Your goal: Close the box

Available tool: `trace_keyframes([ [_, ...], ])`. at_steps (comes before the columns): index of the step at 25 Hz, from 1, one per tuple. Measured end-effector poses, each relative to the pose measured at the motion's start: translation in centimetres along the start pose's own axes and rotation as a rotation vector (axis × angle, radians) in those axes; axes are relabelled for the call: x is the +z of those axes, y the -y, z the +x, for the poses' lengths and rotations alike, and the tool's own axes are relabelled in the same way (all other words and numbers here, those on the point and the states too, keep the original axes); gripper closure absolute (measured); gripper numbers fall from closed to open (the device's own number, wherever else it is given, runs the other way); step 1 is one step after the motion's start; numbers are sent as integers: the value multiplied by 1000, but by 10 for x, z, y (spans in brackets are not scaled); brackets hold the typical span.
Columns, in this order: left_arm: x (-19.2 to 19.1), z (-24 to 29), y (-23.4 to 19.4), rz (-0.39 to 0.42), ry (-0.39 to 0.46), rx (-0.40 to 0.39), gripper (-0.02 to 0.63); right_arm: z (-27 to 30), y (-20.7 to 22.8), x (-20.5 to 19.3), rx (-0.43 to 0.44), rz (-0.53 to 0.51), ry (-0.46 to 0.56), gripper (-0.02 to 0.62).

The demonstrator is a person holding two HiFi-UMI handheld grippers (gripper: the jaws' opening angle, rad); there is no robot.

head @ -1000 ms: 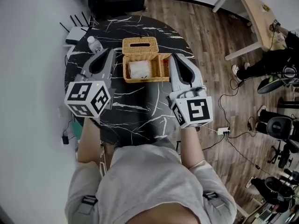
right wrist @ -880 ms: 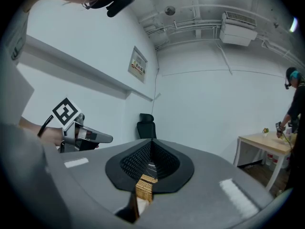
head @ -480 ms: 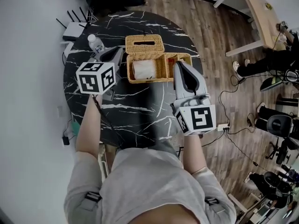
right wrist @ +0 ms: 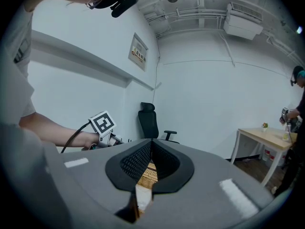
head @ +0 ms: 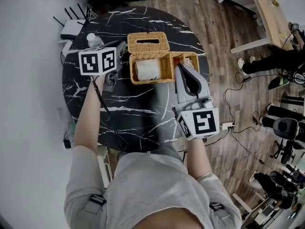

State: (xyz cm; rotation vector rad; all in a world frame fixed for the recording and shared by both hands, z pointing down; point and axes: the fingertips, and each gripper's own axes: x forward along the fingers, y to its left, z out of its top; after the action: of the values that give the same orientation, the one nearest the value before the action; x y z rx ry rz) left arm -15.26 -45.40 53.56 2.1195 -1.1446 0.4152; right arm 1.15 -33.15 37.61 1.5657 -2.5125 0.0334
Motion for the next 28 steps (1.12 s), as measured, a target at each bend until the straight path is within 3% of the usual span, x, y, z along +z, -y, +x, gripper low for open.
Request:
trace_keyframes([
  [4,-9,20,-4,-48,-44,-33,535,3,1,-2,-10,-3,-9,591],
  [6,-11,30,-7,-65,-67,-37,469,5,2,-3,-15,-3,-15,591],
  [9,-12,44,-13,-116,-94,-53,457,6,4,-7,-25,-4,-27,591],
  [28,-38,98,-37,-322,-190,-115,439,8,22,-26,-90,-3,-84,591],
])
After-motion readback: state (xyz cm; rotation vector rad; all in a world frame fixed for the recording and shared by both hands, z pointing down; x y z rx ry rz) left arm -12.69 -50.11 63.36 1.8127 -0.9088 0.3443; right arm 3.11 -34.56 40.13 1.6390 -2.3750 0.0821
